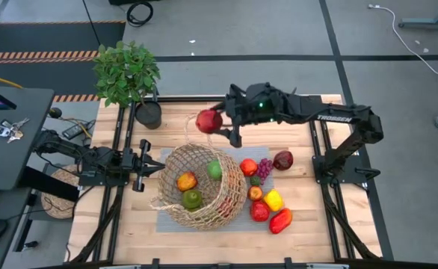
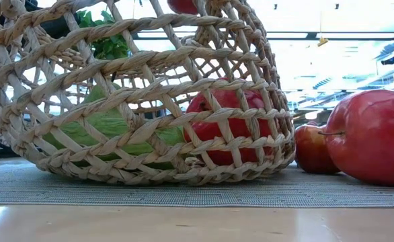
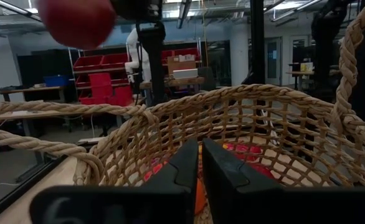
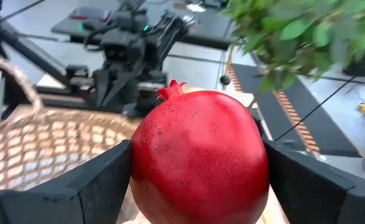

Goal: Build produce basket
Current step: Put the pomegranate into the brown basket

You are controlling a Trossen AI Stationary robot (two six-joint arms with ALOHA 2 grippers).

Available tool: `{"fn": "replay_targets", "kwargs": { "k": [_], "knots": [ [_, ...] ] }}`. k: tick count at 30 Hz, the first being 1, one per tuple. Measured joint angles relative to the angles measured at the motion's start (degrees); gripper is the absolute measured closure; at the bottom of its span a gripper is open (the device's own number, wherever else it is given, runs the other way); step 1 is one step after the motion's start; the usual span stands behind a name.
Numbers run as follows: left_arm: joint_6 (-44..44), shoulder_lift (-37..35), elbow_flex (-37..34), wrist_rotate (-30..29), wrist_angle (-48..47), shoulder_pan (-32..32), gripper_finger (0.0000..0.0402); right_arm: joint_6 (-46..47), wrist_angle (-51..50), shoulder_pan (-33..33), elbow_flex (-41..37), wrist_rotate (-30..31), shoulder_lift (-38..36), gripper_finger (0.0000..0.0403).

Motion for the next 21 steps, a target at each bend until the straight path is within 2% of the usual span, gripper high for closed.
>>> {"fn": "replay_targets", "kwargs": {
  "k": [4,14,21],
  "knots": [
    [-0.01,0.01,-0.01,0.01,0.00,-0.01,0.0368,-0.17,1.22,2.30,-3.69,0.12,0.09,0.0053],
    [0.01,0.02,-0.01,0.01,0.00,-0.01,0.0374,-1.15,16.87,6.89,-14.02,0.10,0.02,0.0053],
    [0.00,0.02,0.00,0.01,0.00,0.01,0.0367,-1.94,22.95,8.02,-18.05,0.10,-0.02,0.0053]
  ]
}}
